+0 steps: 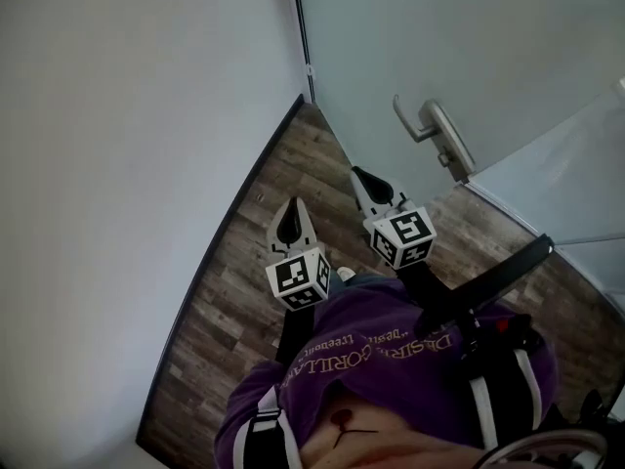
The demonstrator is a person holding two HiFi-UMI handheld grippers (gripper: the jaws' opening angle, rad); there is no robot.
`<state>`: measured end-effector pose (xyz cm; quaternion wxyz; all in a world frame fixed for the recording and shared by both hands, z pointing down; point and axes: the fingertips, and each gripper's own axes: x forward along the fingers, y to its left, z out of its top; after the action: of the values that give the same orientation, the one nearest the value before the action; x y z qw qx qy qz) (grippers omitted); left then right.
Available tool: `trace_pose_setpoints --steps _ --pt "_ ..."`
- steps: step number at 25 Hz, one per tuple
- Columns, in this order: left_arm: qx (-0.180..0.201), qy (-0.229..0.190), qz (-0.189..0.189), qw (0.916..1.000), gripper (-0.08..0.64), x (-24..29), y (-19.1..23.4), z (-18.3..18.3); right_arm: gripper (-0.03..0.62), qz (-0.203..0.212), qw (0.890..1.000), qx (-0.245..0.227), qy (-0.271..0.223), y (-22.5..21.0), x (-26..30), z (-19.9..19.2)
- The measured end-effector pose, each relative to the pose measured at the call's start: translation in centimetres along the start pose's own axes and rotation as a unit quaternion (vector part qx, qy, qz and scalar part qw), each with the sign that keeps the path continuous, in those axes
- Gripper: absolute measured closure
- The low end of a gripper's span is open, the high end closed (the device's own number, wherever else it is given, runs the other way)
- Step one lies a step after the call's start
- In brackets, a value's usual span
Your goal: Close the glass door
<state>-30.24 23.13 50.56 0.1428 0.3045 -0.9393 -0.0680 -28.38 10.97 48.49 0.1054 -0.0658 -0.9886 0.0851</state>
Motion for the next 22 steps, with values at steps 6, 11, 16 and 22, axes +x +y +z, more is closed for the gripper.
trace_pose_setpoints --steps 6,11,16,22 --pt "0.030 0.017 -0.115 0.9927 0.560 5.2 -2.1 2.3 0.596 -0.109 0.993 0.024 -0.021 -3.5 0.1 1.6" --pt "0.053 0.029 -0.205 0.9770 0.560 8.7 -3.5 3.6 0.595 -0.198 0.979 0.037 -0.042 -5.5 -0.3 2.2" --pt "0.080 0.048 -0.295 0.9509 0.560 10.7 -5.7 3.4 0.595 -0.276 0.958 0.059 -0.052 -6.3 -1.7 1.7" --pt "0.147 0.030 -0.396 0.9060 0.560 11.1 -11.1 3.5 0.595 -0.363 0.926 0.073 -0.077 -7.4 -6.3 2.0"
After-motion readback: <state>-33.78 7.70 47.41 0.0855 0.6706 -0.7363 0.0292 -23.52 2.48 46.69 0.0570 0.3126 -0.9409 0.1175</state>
